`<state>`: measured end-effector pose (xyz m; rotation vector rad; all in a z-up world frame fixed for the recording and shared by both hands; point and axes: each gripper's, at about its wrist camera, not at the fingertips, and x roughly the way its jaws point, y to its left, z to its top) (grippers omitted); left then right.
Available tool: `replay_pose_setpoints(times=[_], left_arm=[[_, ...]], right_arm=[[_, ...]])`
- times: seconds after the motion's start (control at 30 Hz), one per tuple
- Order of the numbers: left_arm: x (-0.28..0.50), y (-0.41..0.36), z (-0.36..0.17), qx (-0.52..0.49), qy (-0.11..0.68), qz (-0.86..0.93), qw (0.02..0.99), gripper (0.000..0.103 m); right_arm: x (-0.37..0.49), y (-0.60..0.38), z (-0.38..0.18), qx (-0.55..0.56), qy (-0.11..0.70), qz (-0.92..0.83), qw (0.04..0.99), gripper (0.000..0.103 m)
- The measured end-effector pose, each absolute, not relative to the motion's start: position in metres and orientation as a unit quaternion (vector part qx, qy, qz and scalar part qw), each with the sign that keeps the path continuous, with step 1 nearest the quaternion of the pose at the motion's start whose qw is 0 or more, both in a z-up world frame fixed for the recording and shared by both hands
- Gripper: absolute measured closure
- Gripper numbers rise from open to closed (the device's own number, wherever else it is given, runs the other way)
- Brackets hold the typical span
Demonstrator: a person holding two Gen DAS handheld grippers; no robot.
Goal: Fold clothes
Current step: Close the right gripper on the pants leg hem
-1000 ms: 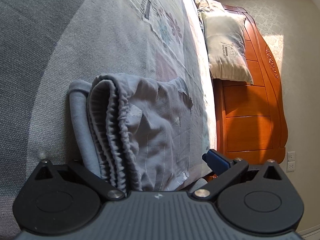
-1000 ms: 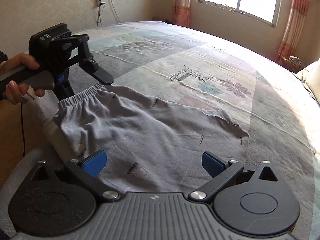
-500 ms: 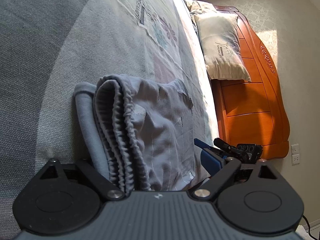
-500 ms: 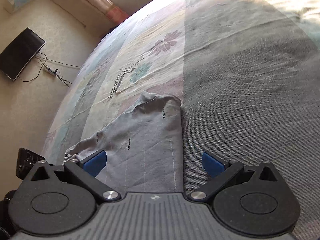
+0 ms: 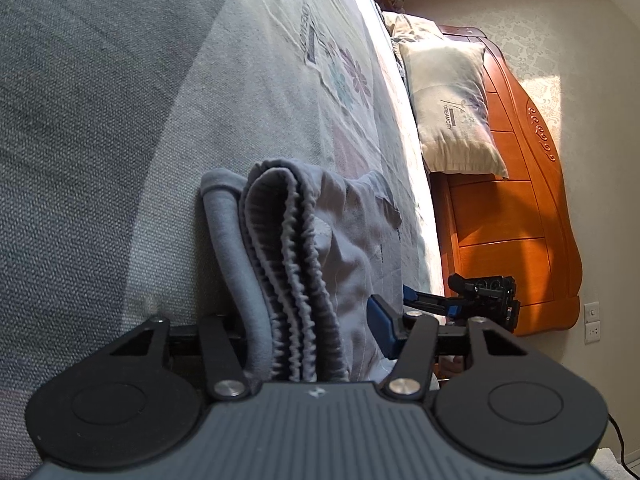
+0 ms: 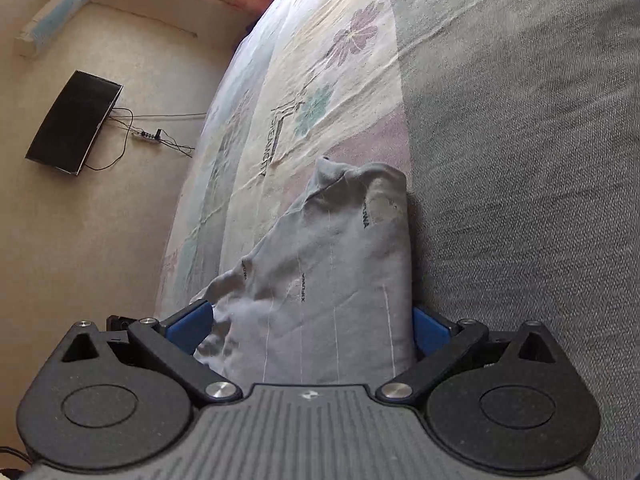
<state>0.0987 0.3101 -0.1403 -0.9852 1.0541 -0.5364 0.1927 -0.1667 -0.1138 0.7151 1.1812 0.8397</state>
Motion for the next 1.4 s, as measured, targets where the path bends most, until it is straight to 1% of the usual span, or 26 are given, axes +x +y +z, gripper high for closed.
replay_pose_setpoints(times=[0.07,0.1,0.27,0.5,0.73,0.77,0.8,0.83,0.87,0.9,0.93,0.97,1.0,1.03,1.07,1.13,1.33,1.37,1.4], left_arm=[[0.099,0.311,-0.142,-0.447,0.479,-0.24,0.716,0.056],[0.1,0.312,-0.143,-0.448,0.48,-0.239,0.715,0.056],[0.1,0.31,-0.142,-0.447,0.48,-0.236,0.716,0.056],[0.101,0.31,-0.143,-0.446,0.482,-0.237,0.716,0.056],[0.102,0.307,-0.141,-0.442,0.483,-0.236,0.718,0.056],[0.102,0.307,-0.141,-0.443,0.482,-0.236,0.718,0.056],[0.102,0.305,-0.14,-0.441,0.484,-0.234,0.719,0.056],[0.103,0.304,-0.14,-0.44,0.485,-0.232,0.719,0.056],[0.103,0.303,-0.139,-0.438,0.487,-0.231,0.72,0.056],[0.104,0.301,-0.138,-0.437,0.487,-0.231,0.72,0.056],[0.104,0.299,-0.137,-0.435,0.487,-0.231,0.721,0.056],[0.104,0.298,-0.137,-0.433,0.487,-0.231,0.722,0.056],[0.104,0.298,-0.136,-0.433,0.487,-0.23,0.723,0.056],[0.104,0.297,-0.136,-0.432,0.486,-0.228,0.725,0.057],[0.104,0.296,-0.135,-0.431,0.485,-0.227,0.726,0.057],[0.103,0.295,-0.134,-0.43,0.484,-0.224,0.729,0.057],[0.102,0.295,-0.135,-0.431,0.481,-0.222,0.73,0.058],[0.102,0.295,-0.135,-0.431,0.481,-0.223,0.73,0.058],[0.102,0.295,-0.136,-0.431,0.48,-0.223,0.731,0.058]], right_arm=[[0.189,-0.168,-0.114,0.32,0.528,0.383,0.687,0.0],[0.192,-0.166,-0.115,0.321,0.528,0.381,0.688,0.0],[0.212,-0.155,-0.115,0.341,0.522,0.374,0.686,0.0],[0.195,-0.157,-0.114,0.328,0.549,0.407,0.652,0.0],[0.217,-0.144,-0.115,0.327,0.531,0.42,0.659,0.0],[0.215,-0.148,-0.116,0.323,0.526,0.425,0.662,0.004],[0.212,-0.152,-0.117,0.314,0.52,0.428,0.669,0.013],[0.209,-0.156,-0.119,0.307,0.514,0.429,0.676,0.019],[0.208,-0.161,-0.122,0.306,0.51,0.428,0.68,0.029],[0.208,-0.166,-0.124,0.312,0.507,0.427,0.681,0.036],[0.209,-0.17,-0.127,0.316,0.506,0.423,0.682,0.041],[0.21,-0.172,-0.129,0.317,0.509,0.415,0.685,0.051],[0.211,-0.173,-0.131,0.317,0.511,0.408,0.687,0.065],[0.211,-0.175,-0.135,0.32,0.514,0.4,0.688,0.074],[0.212,-0.177,-0.14,0.329,0.516,0.393,0.686,0.095],[0.213,-0.181,-0.148,0.343,0.519,0.382,0.684,0.095],[0.211,-0.177,-0.144,0.334,0.518,0.375,0.692,0.094],[0.212,-0.176,-0.143,0.336,0.521,0.374,0.69,0.091],[0.213,-0.175,-0.142,0.34,0.523,0.376,0.685,0.084]])
